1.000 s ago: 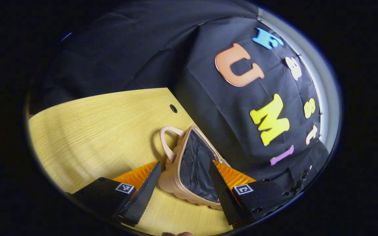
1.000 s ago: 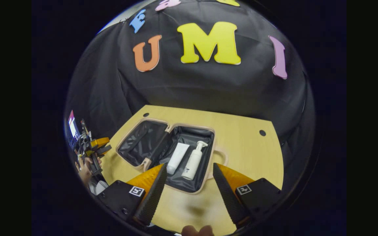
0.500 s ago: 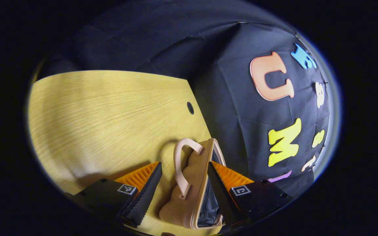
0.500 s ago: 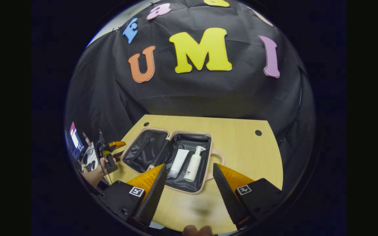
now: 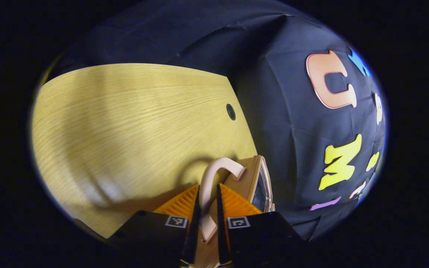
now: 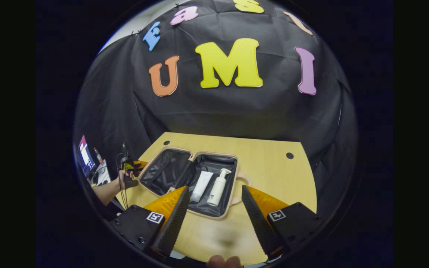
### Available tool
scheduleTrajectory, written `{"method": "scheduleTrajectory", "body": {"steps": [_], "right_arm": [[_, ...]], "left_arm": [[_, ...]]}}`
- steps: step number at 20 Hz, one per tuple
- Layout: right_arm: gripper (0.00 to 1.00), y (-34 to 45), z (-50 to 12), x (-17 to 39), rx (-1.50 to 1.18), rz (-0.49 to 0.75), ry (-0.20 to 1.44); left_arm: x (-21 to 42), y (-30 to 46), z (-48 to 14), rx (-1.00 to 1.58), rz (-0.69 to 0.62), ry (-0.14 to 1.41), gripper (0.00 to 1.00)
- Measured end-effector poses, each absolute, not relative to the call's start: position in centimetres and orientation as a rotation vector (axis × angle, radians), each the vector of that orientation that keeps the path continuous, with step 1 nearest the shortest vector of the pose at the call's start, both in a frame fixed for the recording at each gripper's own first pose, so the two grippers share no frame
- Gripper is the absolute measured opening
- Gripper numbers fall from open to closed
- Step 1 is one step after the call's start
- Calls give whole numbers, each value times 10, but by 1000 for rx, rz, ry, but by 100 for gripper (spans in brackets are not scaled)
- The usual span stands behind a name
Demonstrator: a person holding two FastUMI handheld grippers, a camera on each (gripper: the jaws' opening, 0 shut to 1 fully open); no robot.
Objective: First open the suitcase, pack the skin care products into it, and then close the suitcase.
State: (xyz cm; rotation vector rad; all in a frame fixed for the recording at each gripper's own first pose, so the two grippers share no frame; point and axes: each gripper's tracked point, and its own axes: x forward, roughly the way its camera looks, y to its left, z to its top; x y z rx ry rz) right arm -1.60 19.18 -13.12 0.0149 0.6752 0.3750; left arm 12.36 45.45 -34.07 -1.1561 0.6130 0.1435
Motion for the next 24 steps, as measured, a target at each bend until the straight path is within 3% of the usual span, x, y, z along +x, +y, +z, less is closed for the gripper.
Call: {"method": "scheduleTrajectory", "body": {"steps": [1, 2, 9, 15, 19, 23, 24], "right_arm": [[80, 187, -125, -15, 17, 363, 648], [83, 181, -118, -15, 20, 346, 625], [83, 145, -75, -17, 33, 264, 443], [82, 99, -58, -36, 32, 162, 329], [83, 55, -65, -47, 86, 77, 344], [80, -4, -70, -60, 78, -33, 373], [83, -18, -72, -64, 65, -60, 380]], "left_arm": [[125, 453, -334, -1146, 142, 610, 12], [125, 452, -326, -1112, 139, 606, 11], [133, 412, -166, -858, 47, 421, 8], [125, 269, -62, -516, -78, 323, 8], [111, 149, -58, -287, -162, 300, 8], [115, 55, -98, -116, -262, 341, 9], [107, 41, -112, -88, -274, 360, 9]]}}
